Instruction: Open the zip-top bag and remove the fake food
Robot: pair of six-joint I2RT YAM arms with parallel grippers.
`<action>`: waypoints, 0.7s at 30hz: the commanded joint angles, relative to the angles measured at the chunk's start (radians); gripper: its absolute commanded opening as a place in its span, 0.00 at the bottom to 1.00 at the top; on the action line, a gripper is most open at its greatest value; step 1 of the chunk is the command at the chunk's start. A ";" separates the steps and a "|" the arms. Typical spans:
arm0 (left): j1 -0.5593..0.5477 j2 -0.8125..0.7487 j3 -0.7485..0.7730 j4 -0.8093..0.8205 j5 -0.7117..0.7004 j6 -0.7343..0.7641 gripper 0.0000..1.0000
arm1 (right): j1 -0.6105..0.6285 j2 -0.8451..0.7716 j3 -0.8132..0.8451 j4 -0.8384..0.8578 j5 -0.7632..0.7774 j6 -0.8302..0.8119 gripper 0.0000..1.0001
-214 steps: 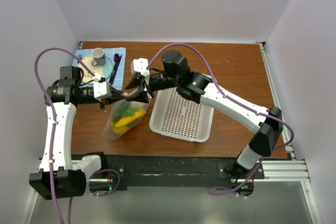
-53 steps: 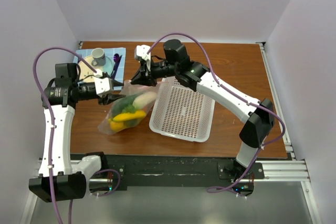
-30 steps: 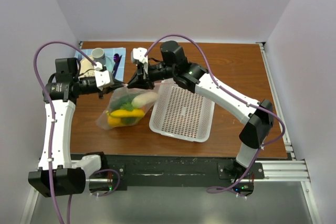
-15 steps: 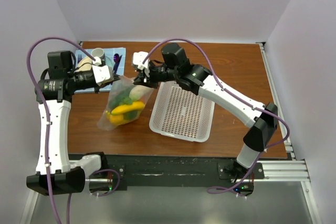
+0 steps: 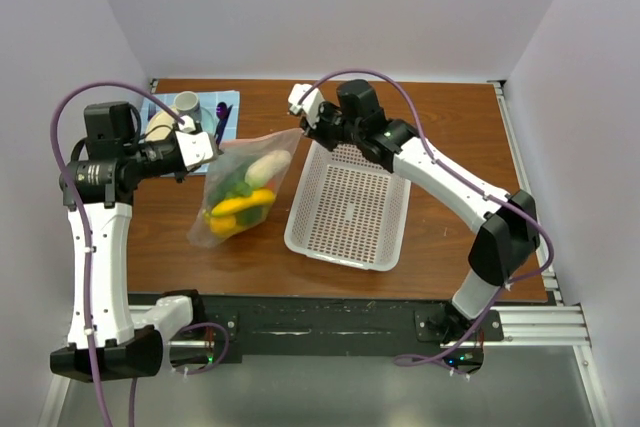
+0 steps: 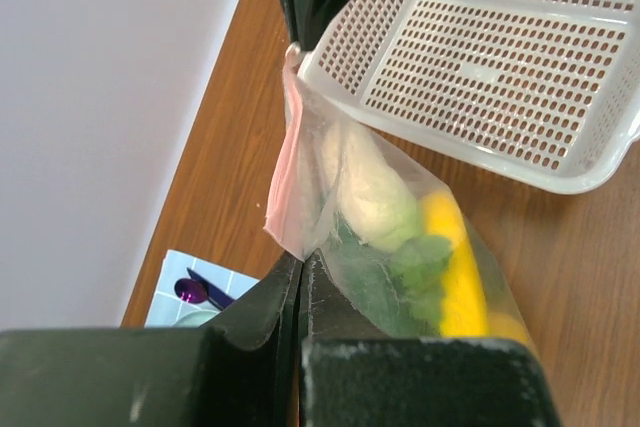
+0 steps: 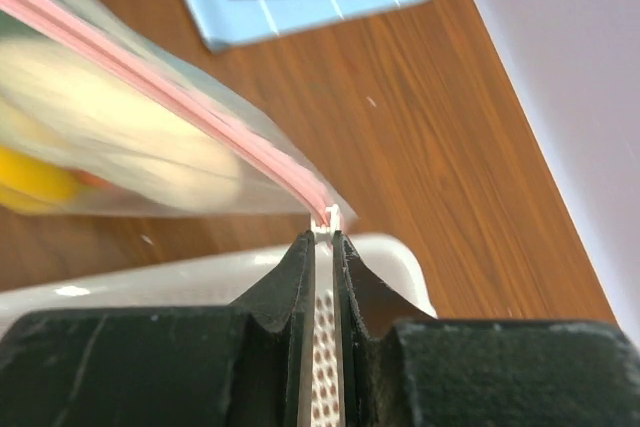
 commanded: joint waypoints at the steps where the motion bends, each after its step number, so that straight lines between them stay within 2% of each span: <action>1: 0.018 -0.024 -0.005 0.031 -0.019 0.026 0.00 | -0.044 -0.063 -0.088 0.083 0.204 -0.028 0.00; 5: 0.022 -0.018 -0.023 0.050 -0.019 0.026 0.00 | -0.054 -0.071 -0.140 0.116 0.218 -0.009 0.00; 7: 0.022 -0.016 -0.032 0.062 -0.022 0.024 0.00 | -0.054 -0.071 -0.135 0.119 0.213 0.021 0.07; 8: 0.022 -0.019 -0.044 0.068 -0.025 0.024 0.00 | -0.054 -0.072 -0.117 0.108 0.198 0.037 0.18; 9: 0.021 -0.019 -0.055 0.082 -0.034 0.024 0.00 | -0.054 -0.074 -0.108 0.099 0.180 0.066 0.35; 10: 0.022 -0.021 -0.066 0.089 -0.036 0.024 0.00 | -0.054 -0.078 -0.099 0.104 0.152 0.094 0.39; 11: 0.022 -0.025 -0.092 0.096 -0.042 0.033 0.00 | -0.054 -0.084 -0.094 0.110 0.129 0.117 0.49; 12: 0.021 -0.028 -0.107 0.100 -0.044 0.038 0.00 | -0.053 -0.101 -0.097 0.125 0.115 0.157 0.63; 14: 0.021 -0.034 -0.146 0.103 -0.047 0.053 0.00 | -0.053 -0.120 -0.109 0.169 0.014 0.204 0.69; 15: 0.021 -0.036 -0.155 0.093 -0.042 0.061 0.00 | -0.048 -0.127 -0.115 0.191 -0.015 0.265 0.66; 17: 0.021 -0.042 -0.169 0.091 -0.042 0.064 0.00 | -0.045 -0.146 -0.135 0.255 -0.120 0.335 0.55; 18: 0.022 -0.042 -0.173 0.087 -0.039 0.067 0.00 | -0.036 -0.152 -0.146 0.281 -0.153 0.399 0.37; 20: 0.022 -0.051 -0.180 0.082 -0.036 0.069 0.00 | -0.015 -0.169 -0.187 0.350 -0.199 0.455 0.16; 21: 0.022 -0.051 -0.181 0.076 -0.031 0.070 0.00 | 0.013 -0.175 -0.201 0.364 -0.196 0.478 0.00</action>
